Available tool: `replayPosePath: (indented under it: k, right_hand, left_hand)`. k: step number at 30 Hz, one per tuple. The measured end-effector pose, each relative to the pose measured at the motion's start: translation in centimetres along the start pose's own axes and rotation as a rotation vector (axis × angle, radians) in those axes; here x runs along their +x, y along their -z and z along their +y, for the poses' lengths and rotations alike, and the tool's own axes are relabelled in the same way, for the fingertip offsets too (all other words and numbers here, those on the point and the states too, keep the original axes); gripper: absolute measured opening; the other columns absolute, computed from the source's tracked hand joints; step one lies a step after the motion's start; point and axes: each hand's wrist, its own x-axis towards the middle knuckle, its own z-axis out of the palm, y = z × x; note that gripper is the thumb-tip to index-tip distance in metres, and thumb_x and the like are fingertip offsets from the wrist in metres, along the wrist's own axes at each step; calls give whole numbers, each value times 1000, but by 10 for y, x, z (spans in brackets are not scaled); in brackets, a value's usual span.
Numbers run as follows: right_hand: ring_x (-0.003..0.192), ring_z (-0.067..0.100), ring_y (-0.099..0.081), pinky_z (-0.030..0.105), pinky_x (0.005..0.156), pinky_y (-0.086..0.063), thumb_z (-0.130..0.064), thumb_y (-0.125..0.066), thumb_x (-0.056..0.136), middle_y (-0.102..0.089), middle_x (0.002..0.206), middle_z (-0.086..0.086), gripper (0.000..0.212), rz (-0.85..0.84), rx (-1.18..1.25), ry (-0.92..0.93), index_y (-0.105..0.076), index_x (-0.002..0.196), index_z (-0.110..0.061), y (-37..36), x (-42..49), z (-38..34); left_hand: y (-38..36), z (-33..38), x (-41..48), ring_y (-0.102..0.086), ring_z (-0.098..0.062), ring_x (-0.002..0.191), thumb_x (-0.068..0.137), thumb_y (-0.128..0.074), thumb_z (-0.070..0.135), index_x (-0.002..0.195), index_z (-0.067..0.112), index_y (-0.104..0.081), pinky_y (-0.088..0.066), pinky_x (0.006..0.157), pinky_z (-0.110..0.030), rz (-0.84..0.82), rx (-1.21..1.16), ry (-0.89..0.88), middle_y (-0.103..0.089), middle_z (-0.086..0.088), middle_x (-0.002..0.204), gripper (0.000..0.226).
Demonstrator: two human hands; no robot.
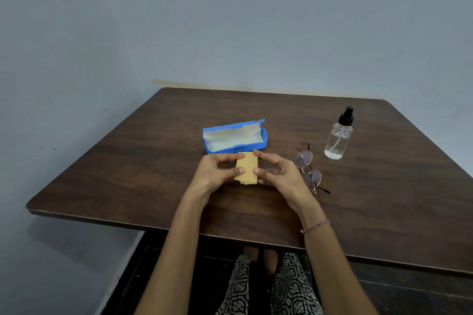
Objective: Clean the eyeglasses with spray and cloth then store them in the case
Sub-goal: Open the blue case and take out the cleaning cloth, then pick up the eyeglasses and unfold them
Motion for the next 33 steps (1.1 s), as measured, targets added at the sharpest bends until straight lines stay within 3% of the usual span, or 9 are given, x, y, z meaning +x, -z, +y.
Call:
replayPosePath:
  k: [4,8,12,14,16,19,22,28,33]
  right_hand:
    - [58,-2,-61,11,65,-48,-1,-70,80,-64,103,3,49,54,-249,23,-58,126,-13,-3,0,1]
    - [59,-4,-55,5,70,-43,-3,-64,86,-56,119,-2,46,43,-676,160,-54,130,-10,-13,4,2]
    - [99,13,-56,25,97,-42,-6,-56,91,-48,134,3,45,22,-948,196,-49,135,-7,-21,9,7]
    - [120,19,-43,25,103,-36,-11,-53,94,-43,136,3,43,7,-1036,180,-47,136,-6,-20,9,6]
    - [122,19,-35,23,101,-30,-16,-51,96,-41,135,3,42,3,-1085,154,-47,136,-7,-19,10,5]
    - [118,19,-33,22,99,-29,-19,-50,96,-40,131,4,42,7,-1114,146,-47,136,-7,-19,9,4]
    - [114,22,-37,23,95,-31,-20,-51,96,-43,126,6,39,63,-1092,213,-51,132,-6,-17,6,-1]
    - [77,5,-54,15,77,-45,-18,-57,93,-60,99,0,24,335,-763,373,-67,115,-13,12,-9,-45]
    - [74,4,-59,6,67,-42,-18,-57,92,-67,88,-5,19,637,-561,278,-71,105,-19,65,-23,-56]
  left_hand:
    - [0,-1,4,-67,-20,95,71,-80,5,105,17,-71,-58,74,-25,-2,179,15,-68,-8,111,38]
    - [-3,0,6,-67,-11,74,70,-82,16,108,21,-71,-55,75,-23,55,480,-14,-72,-3,99,40]
    - [-7,5,7,-64,-11,83,72,-81,22,116,21,-68,-48,79,-22,77,724,-42,-72,0,93,46]
    - [-9,8,8,-61,-10,84,74,-79,21,119,18,-65,-46,76,-21,54,757,-25,-71,-1,94,47]
    - [-9,11,9,-61,-13,92,75,-78,22,122,16,-63,-45,77,-22,31,805,-14,-70,-3,104,50]
    - [-8,13,10,-59,-16,101,74,-78,23,124,15,-61,-44,80,-24,20,846,-12,-66,-5,113,53]
    - [-8,13,10,-60,-13,94,72,-80,24,124,18,-61,-49,84,-27,64,830,-84,-64,-3,113,56]
    - [-40,24,5,-62,-8,82,80,-74,22,111,14,-69,-43,78,-18,252,661,-236,-69,0,96,33]
    - [-95,26,6,-64,-14,90,84,-70,23,105,9,-70,-42,79,-19,181,597,-231,-72,-3,94,25]
